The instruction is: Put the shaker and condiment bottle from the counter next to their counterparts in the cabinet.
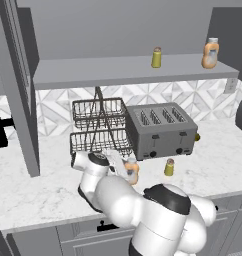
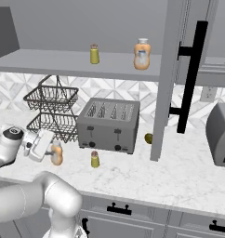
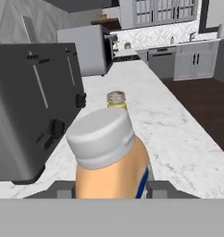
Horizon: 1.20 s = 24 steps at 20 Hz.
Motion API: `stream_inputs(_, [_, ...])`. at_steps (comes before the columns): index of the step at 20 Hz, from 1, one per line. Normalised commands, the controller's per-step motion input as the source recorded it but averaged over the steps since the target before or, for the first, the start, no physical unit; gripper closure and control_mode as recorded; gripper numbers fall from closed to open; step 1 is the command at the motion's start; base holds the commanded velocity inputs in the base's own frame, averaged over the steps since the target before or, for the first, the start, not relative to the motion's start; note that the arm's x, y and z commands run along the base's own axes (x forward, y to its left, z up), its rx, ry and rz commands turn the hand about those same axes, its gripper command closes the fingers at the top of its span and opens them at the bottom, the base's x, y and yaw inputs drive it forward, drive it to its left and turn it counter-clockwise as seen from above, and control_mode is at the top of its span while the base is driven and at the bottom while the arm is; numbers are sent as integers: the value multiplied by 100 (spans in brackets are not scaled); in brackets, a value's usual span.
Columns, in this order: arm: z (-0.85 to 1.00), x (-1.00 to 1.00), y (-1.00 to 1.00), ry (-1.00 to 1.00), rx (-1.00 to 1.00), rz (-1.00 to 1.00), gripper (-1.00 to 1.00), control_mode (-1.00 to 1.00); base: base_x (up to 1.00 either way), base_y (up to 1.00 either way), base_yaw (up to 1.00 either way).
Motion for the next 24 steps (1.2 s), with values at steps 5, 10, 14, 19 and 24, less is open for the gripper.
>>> stream_inputs(5, [63,0,0,0,0,1,100,-100,0,0,0])
stream_inputs(10, [76,0,-3,1,0,5,100,-100,0,0,0])
stream_inputs(14, [79,0,-20,3,0,9,100,-100,0,0,0])
stream_inputs(19, [82,-4,-24,2,0,12,100,-100,0,0,0])
stream_inputs(24, [77,-27,-34,0,0,14,100,-100,0,0,0])
